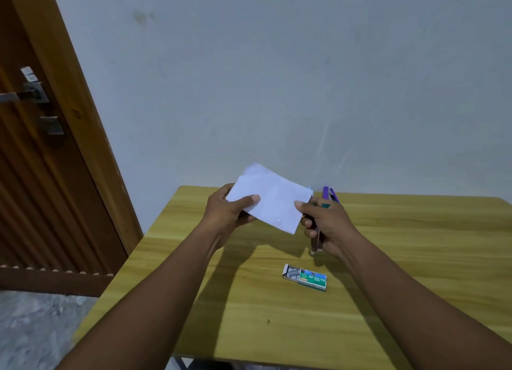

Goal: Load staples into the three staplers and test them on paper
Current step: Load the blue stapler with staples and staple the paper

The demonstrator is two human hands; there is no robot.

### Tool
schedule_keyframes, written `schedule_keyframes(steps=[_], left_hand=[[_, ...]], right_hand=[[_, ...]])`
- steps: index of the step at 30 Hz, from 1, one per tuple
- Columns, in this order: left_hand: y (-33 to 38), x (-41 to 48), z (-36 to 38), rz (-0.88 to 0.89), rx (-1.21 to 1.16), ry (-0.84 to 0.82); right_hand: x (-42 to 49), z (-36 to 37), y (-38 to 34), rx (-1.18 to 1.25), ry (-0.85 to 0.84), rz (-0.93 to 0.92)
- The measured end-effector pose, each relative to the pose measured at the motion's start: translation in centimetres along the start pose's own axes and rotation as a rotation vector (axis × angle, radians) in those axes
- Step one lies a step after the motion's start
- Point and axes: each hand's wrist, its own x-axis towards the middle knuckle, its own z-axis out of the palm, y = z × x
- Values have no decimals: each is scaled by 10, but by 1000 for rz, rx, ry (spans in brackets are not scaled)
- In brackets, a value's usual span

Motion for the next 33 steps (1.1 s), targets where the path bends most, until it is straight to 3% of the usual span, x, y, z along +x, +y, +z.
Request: schedule_keyframes(steps=[3, 6, 11, 14, 16, 19, 24, 28, 33], left_hand=[[-12, -3, 11, -52, -173, -14], [-29, -8, 24, -67, -78, -59], [-26, 0, 26, 32, 21, 56], [-20, 4, 20, 62, 70, 82], [-17, 4, 19, 80, 108, 80], [-14, 3, 20, 108, 136, 58], [-9, -2, 21, 134, 206, -30], [-8, -5, 22, 170, 283, -73], [-12, -1, 17, 137, 328, 22]], right_hand=[[-2, 9, 0, 43, 89, -90], [-6, 18, -1, -28, 84, -114], [-10, 6, -8, -46, -184, 196], [-15, -7, -11, -294, -265, 292], [-16, -9, -10, -321, -311, 245], [-13, -4, -8, -77, -318, 164], [-11, 11, -2, 27, -313, 90], [-9, 16, 1, -76, -280, 55], [-3, 12, 3, -251, -236, -14]])
